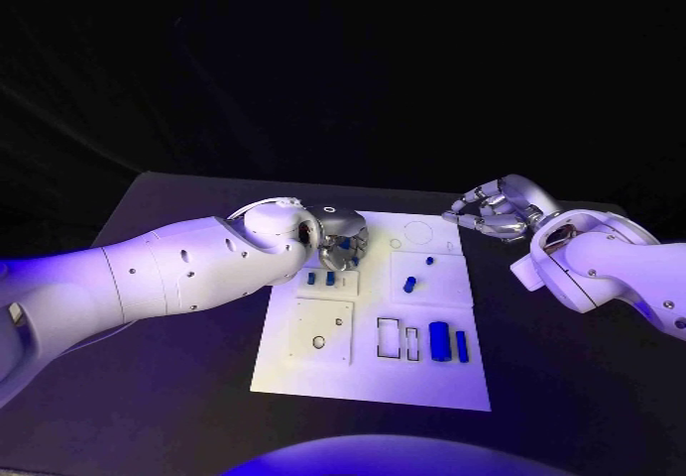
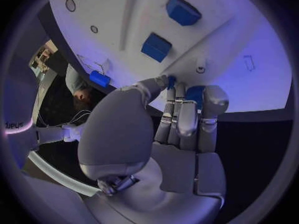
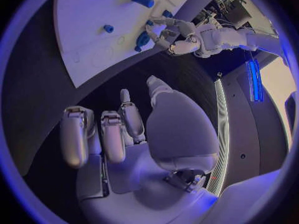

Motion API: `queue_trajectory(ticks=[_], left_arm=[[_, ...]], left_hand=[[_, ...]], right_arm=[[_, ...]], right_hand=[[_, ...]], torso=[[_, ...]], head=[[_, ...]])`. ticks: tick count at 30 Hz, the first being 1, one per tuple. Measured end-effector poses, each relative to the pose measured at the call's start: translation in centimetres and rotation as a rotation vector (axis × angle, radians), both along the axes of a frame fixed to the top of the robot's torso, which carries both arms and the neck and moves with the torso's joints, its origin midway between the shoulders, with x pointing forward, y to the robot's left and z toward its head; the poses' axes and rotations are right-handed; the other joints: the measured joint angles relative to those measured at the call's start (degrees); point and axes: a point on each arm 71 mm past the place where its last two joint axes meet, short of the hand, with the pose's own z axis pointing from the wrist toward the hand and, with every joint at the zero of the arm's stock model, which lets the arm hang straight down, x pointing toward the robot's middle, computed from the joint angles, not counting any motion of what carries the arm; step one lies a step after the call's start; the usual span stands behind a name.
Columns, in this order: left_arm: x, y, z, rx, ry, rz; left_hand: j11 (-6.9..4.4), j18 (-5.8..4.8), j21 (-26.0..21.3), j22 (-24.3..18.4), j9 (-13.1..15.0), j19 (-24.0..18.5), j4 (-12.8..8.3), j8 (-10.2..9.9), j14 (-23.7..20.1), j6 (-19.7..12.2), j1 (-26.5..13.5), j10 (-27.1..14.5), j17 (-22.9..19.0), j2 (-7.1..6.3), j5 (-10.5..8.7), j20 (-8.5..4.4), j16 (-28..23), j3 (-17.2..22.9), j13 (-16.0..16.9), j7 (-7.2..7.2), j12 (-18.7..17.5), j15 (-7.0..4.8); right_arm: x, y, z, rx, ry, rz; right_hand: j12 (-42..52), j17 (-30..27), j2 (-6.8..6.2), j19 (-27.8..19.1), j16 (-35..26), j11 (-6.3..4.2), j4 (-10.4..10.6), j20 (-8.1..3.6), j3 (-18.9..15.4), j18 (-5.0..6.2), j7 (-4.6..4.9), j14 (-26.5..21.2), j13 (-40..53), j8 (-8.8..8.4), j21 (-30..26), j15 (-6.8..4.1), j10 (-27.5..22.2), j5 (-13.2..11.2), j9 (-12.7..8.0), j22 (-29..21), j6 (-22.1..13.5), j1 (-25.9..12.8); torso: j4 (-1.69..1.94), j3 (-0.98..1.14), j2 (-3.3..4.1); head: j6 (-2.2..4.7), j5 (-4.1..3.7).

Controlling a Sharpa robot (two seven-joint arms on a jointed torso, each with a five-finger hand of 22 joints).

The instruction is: Assemble the parts on the task board

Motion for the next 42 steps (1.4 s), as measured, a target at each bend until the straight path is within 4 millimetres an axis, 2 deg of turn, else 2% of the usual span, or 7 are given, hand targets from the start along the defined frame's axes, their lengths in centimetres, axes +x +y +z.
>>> queue_trajectory(ticks=[9, 10, 11, 24, 28, 40, 42], left_arm=[[0.1, -0.3, 0.0, -0.001, 0.002, 0.004], [0.2, -0.3, -0.1, -0.001, 0.003, 0.004], [0.2, -0.3, -0.1, -0.002, 0.003, 0.004], [0.1, -0.3, -0.3, -0.028, -0.008, 0.013], [-0.1, 0.0, -0.2, -0.049, -0.015, 0.017], [-0.7, 1.3, 1.8, -0.169, -0.063, 0.022], [-0.8, 1.6, 2.3, -0.192, -0.076, 0.024]], left_hand=[[-0.31, -0.08, 2.2, 0.0, 0.2, 0.9, 0.0, 0.0, 0.6, 0.8, 0.0, 0.9, 0.9, 0.00, 0.08, -0.04, 0.9, 0.3, 0.0, -0.01, 0.3, -0.20], [-0.52, -0.85, 2.7, 0.0, 0.2, 1.0, -0.2, 0.0, 0.8, 1.0, 0.0, 1.1, 1.1, 0.00, 0.08, -0.06, 1.1, 0.5, 0.1, -0.24, 0.3, -0.42], [-0.50, -0.93, 3.5, 0.0, 0.4, 1.4, -0.2, 0.0, 1.3, 1.6, 0.0, 1.6, 1.5, 0.00, 0.08, -0.16, 1.4, 0.6, 0.1, -0.17, 0.4, -0.45], [-1.54, -0.92, 8.2, 0.0, 0.8, 3.1, -1.8, 0.0, 3.4, 4.3, 0.7, 4.6, 3.4, 0.74, 0.31, -0.65, 2.6, 2.5, 0.3, -0.66, -0.1, -1.14], [-1.34, -0.92, 8.4, 0.0, 0.9, 3.1, -1.8, 0.0, 3.4, 4.3, 0.7, 4.8, 3.4, 0.74, 0.44, -0.65, 2.6, 2.4, 0.2, -0.66, -0.5, -1.14], [-1.13, -0.92, 8.8, 0.0, 0.9, 3.3, -2.1, -0.2, 3.6, 4.3, 0.7, 5.4, 3.1, 0.72, 0.75, -0.86, 2.6, 2.8, 0.1, -0.66, -1.3, -1.33], [-1.44, -0.92, 9.1, 0.0, 0.9, 3.3, -2.1, -0.2, 3.6, 4.5, 0.4, 5.7, 3.1, 0.39, 0.75, -0.86, 2.6, 2.8, 0.1, -0.57, -1.4, -1.33]], right_arm=[[0.0, 0.0, 0.0, 0.000, 0.000, 0.001], [0.0, 0.0, 0.0, 0.000, 0.000, 0.001], [0.0, 0.0, 0.0, 0.000, 0.000, 0.001], [0.0, 0.0, 0.0, 0.000, 0.001, 0.001], [0.0, 0.1, 0.0, 0.000, 0.001, 0.001], [0.0, 0.0, 0.0, -0.002, 0.000, -0.001], [0.1, -0.1, 0.0, -0.003, 0.000, -0.002]], right_hand=[[0.0, 0.0, 0.00, 0.0, 0.0, 0.00, 0.0, 0.00, 0.0, 0.00, 0.00, 0.0, 0.0, 0.00, 0.0, 0.00, 0.0, 0.0, 0.0, 0.0, 0.0, 0.0], [0.0, 0.0, 0.00, 0.0, 0.0, 0.00, 0.0, 0.00, 0.0, 0.00, 0.00, 0.0, 0.0, 0.00, 0.0, 0.00, 0.0, 0.0, 0.0, 0.0, 0.0, 0.0], [0.0, 0.0, 0.00, 0.0, 0.0, 0.00, 0.0, 0.00, 0.0, 0.00, 0.00, 0.0, 0.0, 0.00, 0.0, 0.00, 0.0, 0.0, 0.0, 0.0, 0.0, 0.0], [0.0, 0.0, 0.00, 0.0, 0.0, 0.00, 0.0, 0.00, 0.0, 0.00, 0.00, 0.0, 0.0, 0.24, -0.2, 0.00, 0.0, 0.0, 0.1, 0.0, 0.0, 0.0], [0.0, 0.0, 0.00, 0.0, 0.0, 0.00, 0.0, 0.00, 0.0, 0.00, 0.00, 0.0, 0.0, 0.24, -0.2, 0.00, 0.0, 0.0, 0.1, 0.0, 0.0, 0.0], [0.0, 0.0, 0.00, 0.0, 0.0, 0.00, 0.0, 0.00, 0.0, 0.00, 0.00, 0.0, 0.0, 0.24, -0.2, 0.00, 0.0, 0.0, 0.2, 0.0, 0.0, 0.0], [0.0, 0.0, 0.00, 0.0, 0.0, 0.00, 0.0, 0.00, 0.0, 0.00, 0.00, 0.0, 0.0, 0.24, -0.2, 0.00, 0.0, 0.0, 0.2, 0.0, 0.0, 0.0]], torso=[[0.01, -0.03, -0.01], [0.01, -0.03, -0.01], [0.01, -0.03, -0.01], [0.03, -0.05, -0.01], [0.03, -0.04, -0.04], [0.15, 0.00, -0.13], [0.19, 0.00, -0.15]], head=[[-0.05, -0.03], [-0.07, -0.03], [-0.08, -0.03], [-0.02, -0.09], [0.09, -0.07], [0.57, -0.51], [0.61, -0.51]])
